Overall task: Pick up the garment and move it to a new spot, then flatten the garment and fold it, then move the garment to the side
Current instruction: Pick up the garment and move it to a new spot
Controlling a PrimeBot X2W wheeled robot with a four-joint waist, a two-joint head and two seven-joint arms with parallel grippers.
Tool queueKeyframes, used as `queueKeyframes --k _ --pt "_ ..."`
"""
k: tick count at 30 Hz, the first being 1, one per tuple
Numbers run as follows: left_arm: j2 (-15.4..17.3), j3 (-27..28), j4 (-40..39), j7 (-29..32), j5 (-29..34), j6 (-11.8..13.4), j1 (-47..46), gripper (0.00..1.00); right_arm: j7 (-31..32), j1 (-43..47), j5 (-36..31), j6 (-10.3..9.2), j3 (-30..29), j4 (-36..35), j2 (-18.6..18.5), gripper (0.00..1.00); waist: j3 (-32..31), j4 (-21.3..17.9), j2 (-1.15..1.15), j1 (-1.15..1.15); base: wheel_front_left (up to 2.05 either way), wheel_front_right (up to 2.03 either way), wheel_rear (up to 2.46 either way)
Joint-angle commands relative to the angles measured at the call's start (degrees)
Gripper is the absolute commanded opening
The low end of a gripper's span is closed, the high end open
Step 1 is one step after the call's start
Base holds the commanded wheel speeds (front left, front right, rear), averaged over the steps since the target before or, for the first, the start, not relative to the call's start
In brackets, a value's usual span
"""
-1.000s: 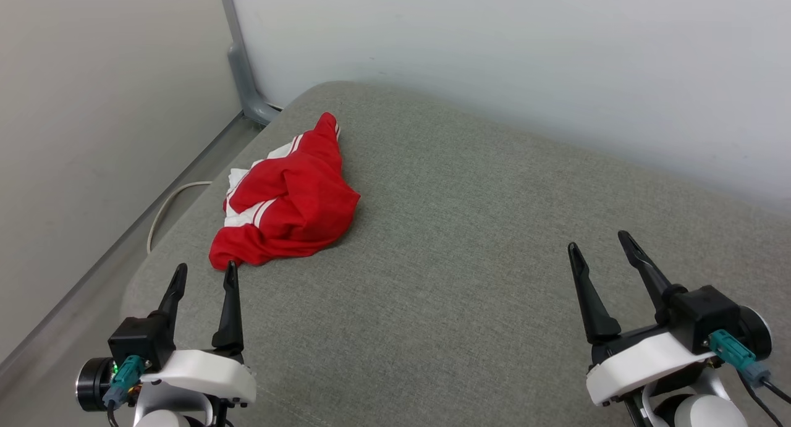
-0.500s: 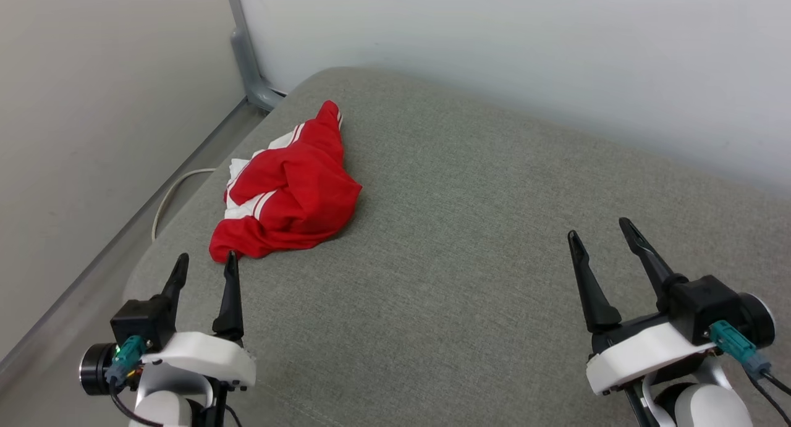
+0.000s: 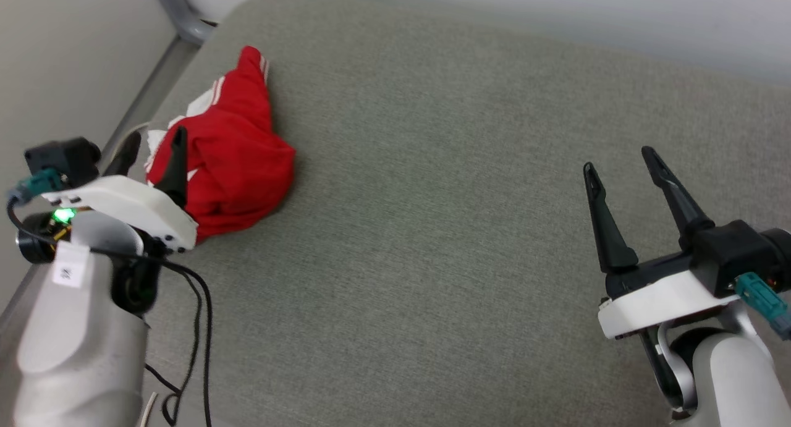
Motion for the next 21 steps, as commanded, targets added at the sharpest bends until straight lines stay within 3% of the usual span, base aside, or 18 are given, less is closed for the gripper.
queueKeyframes --k 1,11,16,21 --pt "1.75 -0.75 1.09 2.43 -2.02 0.02 -2.55 1.0 0.06 -1.51 -0.59 -0.04 -0.11 -0.71 -0.43 1.0 5.3 -4.16 0.0 -0.01 0.0 0.0 0.0" --pt "14.05 -4.83 8.95 20.51 -14.46 0.01 -12.35 1.0 -0.64 -6.1 -1.16 -0.04 0.23 -2.53 -0.09 1.0 15.17 -11.07 0.0 -0.01 0.0 0.0 0.0" --pt "17.08 -5.9 12.74 28.8 -19.28 0.01 -14.25 1.0 -1.31 -7.25 -1.06 -0.03 0.09 -2.09 0.05 1.0 17.72 -12.5 0.0 -0.01 0.0 0.0 0.0" --pt "17.25 -7.81 18.26 38.44 -21.09 0.47 -13.61 1.0 -1.7 -7.86 -0.63 -0.04 0.03 -1.59 0.16 1.0 18.73 -12.9 0.0 -0.01 0.0 0.0 0.0"
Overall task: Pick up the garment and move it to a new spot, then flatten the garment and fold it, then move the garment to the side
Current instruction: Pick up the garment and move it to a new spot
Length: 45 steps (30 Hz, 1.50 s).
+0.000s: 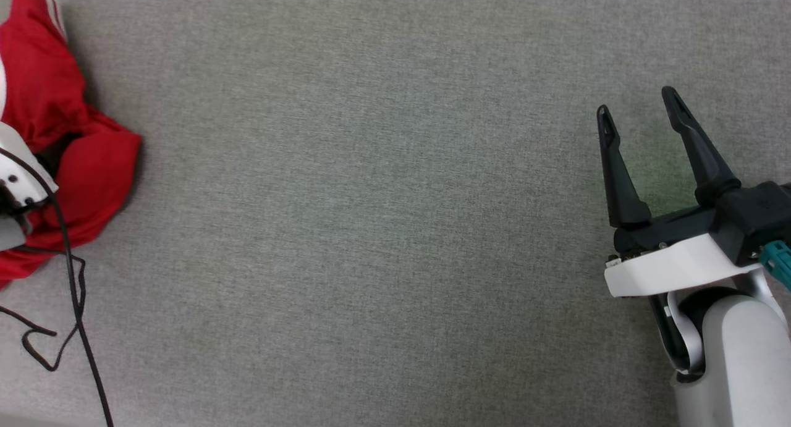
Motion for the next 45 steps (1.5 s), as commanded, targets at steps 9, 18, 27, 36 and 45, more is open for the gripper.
queueKeyframes --k 9,18,27,36,45 --pt "-2.02 -0.75 3.01 -8.06 2.17 2.63 0.33 0.0 -1.2 -0.2 1.0 -0.02 -0.48 1.66 0.25 1.0 -3.52 0.14 0.0 -0.01 0.0 0.0 0.0" --pt "-4.38 -1.16 4.42 -27.07 5.75 2.51 2.02 0.0 -2.31 3.77 3.11 -0.03 -1.8 4.14 0.51 1.0 -13.51 1.12 0.0 -0.01 0.0 0.0 0.0" --pt "-7.21 -3.62 4.35 -41.36 9.85 3.75 5.22 0.0 -2.26 8.94 6.28 -0.03 -2.83 5.7 0.58 1.0 -23.07 -0.67 0.0 -0.01 0.0 0.0 0.0" --pt "-10.72 -6.11 1.21 -44.85 11.21 3.91 9.06 0.0 -0.94 12.58 7.78 -0.03 -2.58 6.17 0.55 1.0 -28.95 -5.84 0.0 -0.01 0.0 0.0 0.0" --pt "-14.93 -12.52 -8.79 -40.62 13.53 3.39 14.42 0.0 0.49 14.59 9.73 -0.02 -2.57 5.07 0.56 1.0 -29.75 -14.39 0.0 -0.01 0.0 0.0 0.0"
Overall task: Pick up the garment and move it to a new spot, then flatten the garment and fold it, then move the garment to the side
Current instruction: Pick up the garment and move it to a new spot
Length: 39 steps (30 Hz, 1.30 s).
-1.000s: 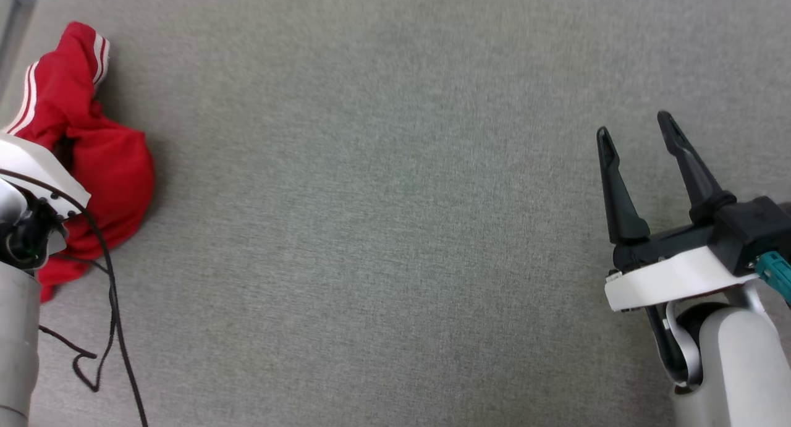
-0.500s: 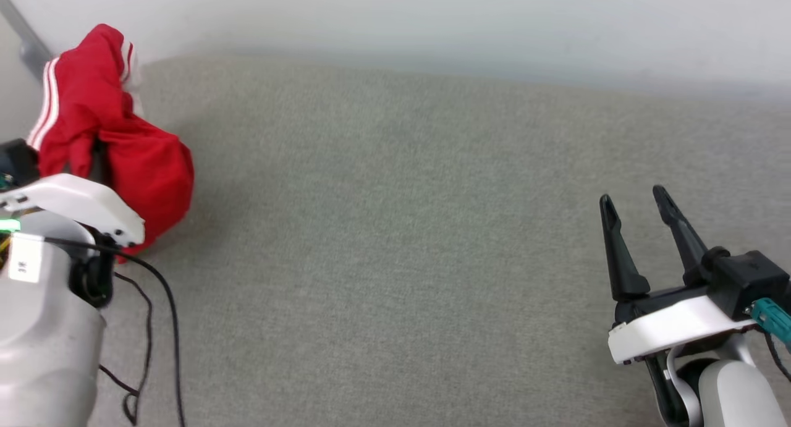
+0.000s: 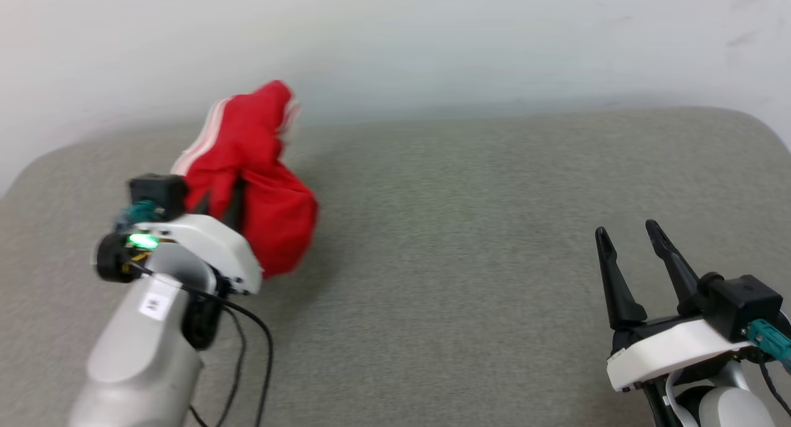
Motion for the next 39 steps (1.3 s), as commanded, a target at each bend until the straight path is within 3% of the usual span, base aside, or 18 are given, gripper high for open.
queueKeyframes --k 1,13,25,26,27,28,38,39 --pt "-0.84 -1.13 -1.93 0.45 0.6 -0.24 1.28 0.0 0.11 0.83 0.14 -0.02 -0.13 -0.34 0.07 1.0 -0.08 -3.4 0.0 0.01 0.0 0.0 0.0" --pt "-6.74 -13.8 -16.46 6.44 3.79 -1.86 9.54 0.0 -0.42 -0.46 1.43 -0.02 -0.33 -1.89 0.08 1.0 5.12 -10.14 0.0 0.01 0.0 0.0 0.0" --pt "-7.53 -23.44 -17.36 10.05 7.24 -2.54 14.56 0.0 -2.81 -2.58 2.65 -0.02 0.39 -0.19 0.08 1.0 9.07 -10.47 0.0 0.01 0.0 0.0 0.0" --pt "-7.4 -23.73 -17.59 9.71 7.63 -2.51 14.58 0.36 -2.95 -2.64 2.92 -0.02 0.49 -0.13 0.08 1.0 8.93 -10.22 0.0 0.01 0.0 0.0 0.0" --pt "-7.46 -23.79 -17.86 9.43 7.54 -2.43 14.78 0.83 -3.17 -2.59 2.97 -0.02 0.48 -0.15 0.08 1.0 8.68 -10.0 0.0 0.01 0.0 0.0 0.0" --pt "-7.4 -23.97 -18.22 9.09 8.03 -2.07 14.83 1.0 -3.14 -2.46 2.9 -0.02 0.37 -0.01 0.07 1.0 8.28 -9.74 0.0 0.01 0.0 0.0 0.0" --pt "-8.04 -20.32 -24.59 -0.79 7.56 2.63 17.69 1.0 -2.0 -0.87 1.0 -0.02 0.47 0.07 0.08 1.0 2.96 -6.45 0.0 0.01 0.0 0.0 0.0" --pt "-8.12 -18.45 -25.78 -3.63 7.07 4.23 18.54 1.0 -1.06 0.01 0.45 -0.02 -0.01 -0.23 0.07 1.0 1.61 -4.95 0.0 0.01 0.0 0.0 0.0"
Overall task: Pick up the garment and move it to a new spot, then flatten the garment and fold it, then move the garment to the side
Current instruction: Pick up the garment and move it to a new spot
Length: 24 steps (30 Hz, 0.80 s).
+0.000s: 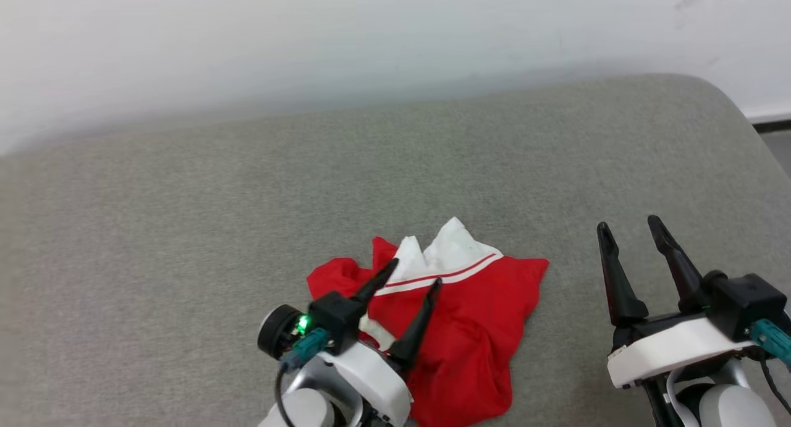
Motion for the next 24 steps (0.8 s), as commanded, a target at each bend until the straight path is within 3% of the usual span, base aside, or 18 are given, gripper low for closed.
queueKeyframes --k 1,10,20,24 --pt "0.12 1.37 -0.54 -1.46 -0.52 1.01 1.09 1.0 0.67 0.97 -0.3 -0.02 -0.31 -0.4 0.06 1.0 -1.69 2.0 0.0 0.0 0.0 0.0 0.0" --pt "2.88 10.73 -1.86 -4.57 -1.13 5.84 3.99 1.0 2.77 3.43 -0.7 -0.02 -1.43 -1.14 0.06 1.0 -4.01 5.88 0.0 0.0 0.0 0.0 0.0" --pt "8.18 21.24 -4.31 -4.8 -0.63 8.05 9.64 1.0 5.43 6.72 -1.01 -0.02 -3.08 -2.42 0.05 1.0 -5.34 8.56 0.0 0.0 0.0 0.0 0.0" --pt "9.1 22.96 -5.25 -4.79 -0.53 8.4 12.07 1.0 5.86 7.85 -1.13 -0.02 -3.74 -3.08 0.05 1.0 -5.87 8.87 0.0 0.0 0.0 0.0 0.0"
